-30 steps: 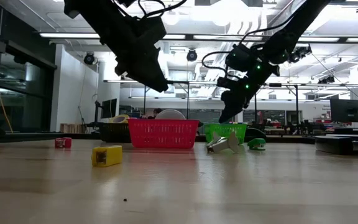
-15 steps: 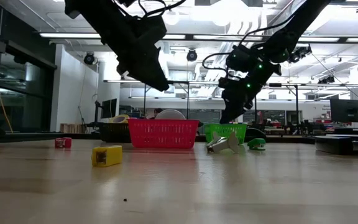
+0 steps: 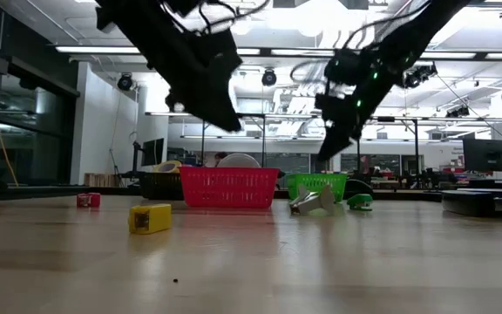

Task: Pick and place Stapler, Stapler remover, tape
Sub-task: Put the green staple remover into the green basket

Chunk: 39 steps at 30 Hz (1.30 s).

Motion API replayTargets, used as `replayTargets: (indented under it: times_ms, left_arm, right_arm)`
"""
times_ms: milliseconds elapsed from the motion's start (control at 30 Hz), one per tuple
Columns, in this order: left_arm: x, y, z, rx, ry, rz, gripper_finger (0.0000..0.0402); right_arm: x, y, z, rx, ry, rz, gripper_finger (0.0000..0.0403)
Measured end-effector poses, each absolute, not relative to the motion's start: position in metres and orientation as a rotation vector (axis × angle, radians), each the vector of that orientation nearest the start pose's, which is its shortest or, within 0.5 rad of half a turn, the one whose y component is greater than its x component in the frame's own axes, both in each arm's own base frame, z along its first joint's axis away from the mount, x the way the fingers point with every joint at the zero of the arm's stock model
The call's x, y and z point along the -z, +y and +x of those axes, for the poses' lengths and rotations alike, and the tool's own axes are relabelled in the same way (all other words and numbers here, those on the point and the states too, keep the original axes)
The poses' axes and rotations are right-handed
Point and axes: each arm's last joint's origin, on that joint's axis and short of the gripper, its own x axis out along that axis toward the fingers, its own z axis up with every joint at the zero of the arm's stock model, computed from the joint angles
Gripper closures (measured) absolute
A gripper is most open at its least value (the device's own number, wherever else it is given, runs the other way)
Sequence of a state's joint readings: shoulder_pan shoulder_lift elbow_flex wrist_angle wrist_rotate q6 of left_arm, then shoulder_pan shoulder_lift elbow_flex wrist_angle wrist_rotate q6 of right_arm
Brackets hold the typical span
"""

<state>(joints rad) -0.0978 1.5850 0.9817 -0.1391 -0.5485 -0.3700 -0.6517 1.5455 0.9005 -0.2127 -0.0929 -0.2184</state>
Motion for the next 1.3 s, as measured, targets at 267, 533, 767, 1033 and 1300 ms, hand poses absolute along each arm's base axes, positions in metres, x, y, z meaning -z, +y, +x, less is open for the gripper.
replayTargets:
  times_ms: [267, 533, 767, 1033, 1300]
  left_arm:
    - [-0.24, -0.012, 0.296, -0.628, 0.681, -0.073, 0.03]
    - [-0.248, -0.006, 0.25, -0.709, 0.62, -0.112, 0.03]
    - [-0.235, -0.003, 0.214, -0.706, 0.515, -0.218, 0.03]
    - [-0.217, -0.001, 0.194, -0.683, 0.44, -0.262, 0.03]
    - [-0.206, 0.0, 0.187, -0.687, 0.445, -0.252, 0.03]
  right_arm:
    - [-0.226, -0.138, 0.253, 0.164, 0.788, 0.008, 0.0224]
    - [-0.225, -0.088, 0.271, -0.07, 0.812, -0.167, 0.0224]
    - [-0.224, -0.055, 0.28, -0.185, 0.811, -0.247, 0.0224]
    - [-0.226, -0.036, 0.285, -0.273, 0.77, -0.43, 0.0223]
    - [-0.217, -0.017, 0.295, -0.293, 0.78, -0.491, 0.0209]
